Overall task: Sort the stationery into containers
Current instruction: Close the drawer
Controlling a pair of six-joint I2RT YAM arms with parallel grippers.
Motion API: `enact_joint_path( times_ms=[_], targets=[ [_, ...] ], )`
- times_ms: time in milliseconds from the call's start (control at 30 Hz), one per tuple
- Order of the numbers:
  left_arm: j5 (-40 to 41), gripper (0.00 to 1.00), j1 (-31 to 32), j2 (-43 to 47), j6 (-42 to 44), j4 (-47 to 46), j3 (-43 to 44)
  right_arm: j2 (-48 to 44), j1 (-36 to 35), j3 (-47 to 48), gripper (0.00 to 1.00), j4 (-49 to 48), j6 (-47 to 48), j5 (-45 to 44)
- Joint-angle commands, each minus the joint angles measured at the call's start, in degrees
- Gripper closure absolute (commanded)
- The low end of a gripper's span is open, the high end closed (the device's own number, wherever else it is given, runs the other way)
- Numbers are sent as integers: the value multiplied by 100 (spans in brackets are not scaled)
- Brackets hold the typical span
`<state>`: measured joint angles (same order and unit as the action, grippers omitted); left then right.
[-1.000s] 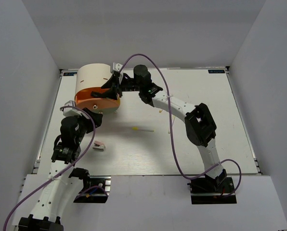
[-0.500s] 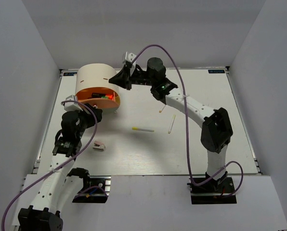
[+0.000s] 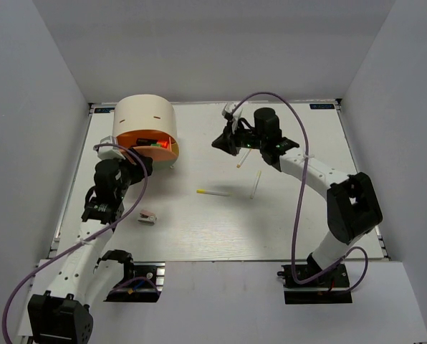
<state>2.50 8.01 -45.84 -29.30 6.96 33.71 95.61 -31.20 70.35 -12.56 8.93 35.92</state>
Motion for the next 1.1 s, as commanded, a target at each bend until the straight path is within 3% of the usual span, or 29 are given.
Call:
enact_joint_path(
  times_ms=[0, 433, 1067],
  targets=[
    [145, 21, 16, -117, 82, -344, 258, -508, 114, -344, 88, -80, 153, -76],
    [365, 21, 16, -619, 135, -757, 320, -992, 509, -1128, 83, 113, 215, -33],
    [664, 20, 16, -1348, -146, -1355, 478, -1229, 756, -1559, 82, 333, 496, -24]
  ],
)
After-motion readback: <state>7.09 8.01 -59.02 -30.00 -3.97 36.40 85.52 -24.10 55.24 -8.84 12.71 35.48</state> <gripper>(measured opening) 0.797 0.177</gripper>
